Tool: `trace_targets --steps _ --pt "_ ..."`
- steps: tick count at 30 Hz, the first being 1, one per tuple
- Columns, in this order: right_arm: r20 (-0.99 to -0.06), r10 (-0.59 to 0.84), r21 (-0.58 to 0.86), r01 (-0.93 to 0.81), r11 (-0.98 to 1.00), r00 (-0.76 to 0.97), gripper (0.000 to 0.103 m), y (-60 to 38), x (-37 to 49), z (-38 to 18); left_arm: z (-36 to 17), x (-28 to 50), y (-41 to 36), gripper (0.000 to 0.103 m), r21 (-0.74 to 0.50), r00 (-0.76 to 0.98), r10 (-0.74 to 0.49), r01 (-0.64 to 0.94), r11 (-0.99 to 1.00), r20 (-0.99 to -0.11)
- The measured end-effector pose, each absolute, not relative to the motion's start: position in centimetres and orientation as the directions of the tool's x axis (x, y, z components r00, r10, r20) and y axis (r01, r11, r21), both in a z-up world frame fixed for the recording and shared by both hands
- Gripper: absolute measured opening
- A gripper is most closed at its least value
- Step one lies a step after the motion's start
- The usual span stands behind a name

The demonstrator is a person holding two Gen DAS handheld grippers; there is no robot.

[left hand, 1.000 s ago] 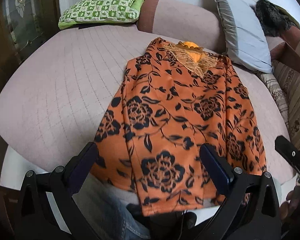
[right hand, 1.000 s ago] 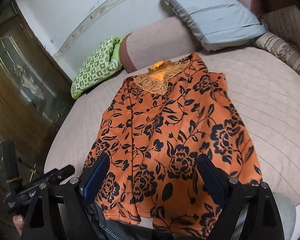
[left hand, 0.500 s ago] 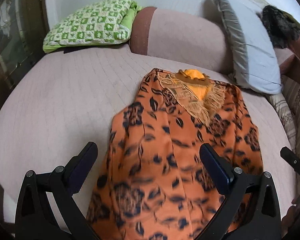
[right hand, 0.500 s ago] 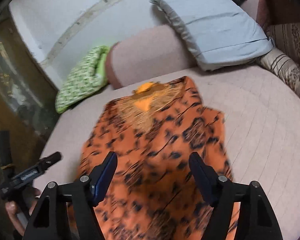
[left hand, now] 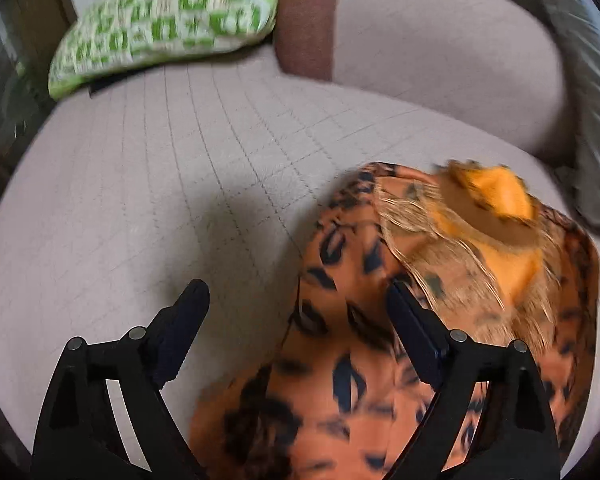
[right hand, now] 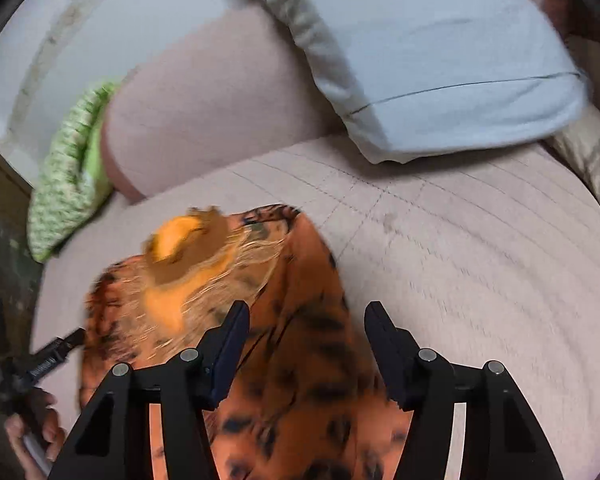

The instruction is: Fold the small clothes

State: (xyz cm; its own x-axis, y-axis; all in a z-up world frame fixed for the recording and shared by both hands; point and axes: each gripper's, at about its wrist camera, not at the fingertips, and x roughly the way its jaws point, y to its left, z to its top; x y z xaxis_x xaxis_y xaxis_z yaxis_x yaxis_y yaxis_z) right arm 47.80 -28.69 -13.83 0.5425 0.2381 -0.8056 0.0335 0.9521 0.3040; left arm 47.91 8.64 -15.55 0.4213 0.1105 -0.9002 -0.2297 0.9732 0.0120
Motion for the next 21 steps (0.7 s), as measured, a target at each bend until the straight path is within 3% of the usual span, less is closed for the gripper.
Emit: trace_targets --steps 1,3,4,5,11,16,17,18,20,21 --pt "-0.82 0.24 0.294 0.022 0.956 0.519 0.059 -28.3 49.0 -14.6 -16.1 48.5 9.0 0.081 0.004 0.405 0.106 -0.245 0.97 -0.908" --pt "-0.842 0.216 0.251 0.004 0.968 0.494 0.049 -27.6 50.6 -15.7 -16.8 49.5 9.8 0.04 0.039 0.38 0.135 -0.25 0.967 -0.915" --pt "-0.855 0.18 0.21 0.008 0.978 0.487 0.028 -27.5 50.9 -16.1 -16.7 49.7 10.7 0.026 0.052 0.381 0.155 -0.267 0.962 -0.911" --pt "-0.871 0.126 0.155 0.021 0.988 0.476 0.011 -27.6 51.2 -16.4 -16.5 49.7 11.1 0.001 0.059 0.385 0.168 -0.278 0.959 -0.908" --pt "-0.826 0.156 0.239 0.086 0.967 0.541 0.006 -32.3 50.0 -13.9 -12.1 49.2 14.7 0.0 0.075 0.478 0.208 -0.282 0.957 -0.853" --pt "-0.815 0.158 0.239 0.075 0.968 0.557 0.006 -33.3 50.1 -13.1 -12.8 48.0 13.5 0.004 -0.102 0.466 -0.011 -0.17 0.98 -0.885" --pt "-0.822 0.14 0.224 0.086 0.971 0.552 0.006 -33.5 50.4 -13.4 -13.9 47.9 12.4 0.012 -0.104 0.427 -0.03 -0.151 0.983 -0.904" --pt "-0.822 0.164 0.245 0.08 0.966 0.546 0.006 -33.8 50.8 -13.7 -14.5 48.0 11.1 0.028 -0.088 0.401 -0.023 -0.143 0.986 -0.916" --pt "-0.805 0.207 0.282 0.052 0.958 0.556 0.006 -34.0 50.2 -13.5 -16.2 48.5 9.4 0.049 -0.011 0.35 0.039 -0.139 0.99 -0.936" --pt "-0.788 0.23 0.297 0.025 0.955 0.571 0.006 -34.0 49.6 -13.1 -16.8 48.6 8.8 0.049 0.022 0.349 0.07 -0.14 0.99 -0.935"
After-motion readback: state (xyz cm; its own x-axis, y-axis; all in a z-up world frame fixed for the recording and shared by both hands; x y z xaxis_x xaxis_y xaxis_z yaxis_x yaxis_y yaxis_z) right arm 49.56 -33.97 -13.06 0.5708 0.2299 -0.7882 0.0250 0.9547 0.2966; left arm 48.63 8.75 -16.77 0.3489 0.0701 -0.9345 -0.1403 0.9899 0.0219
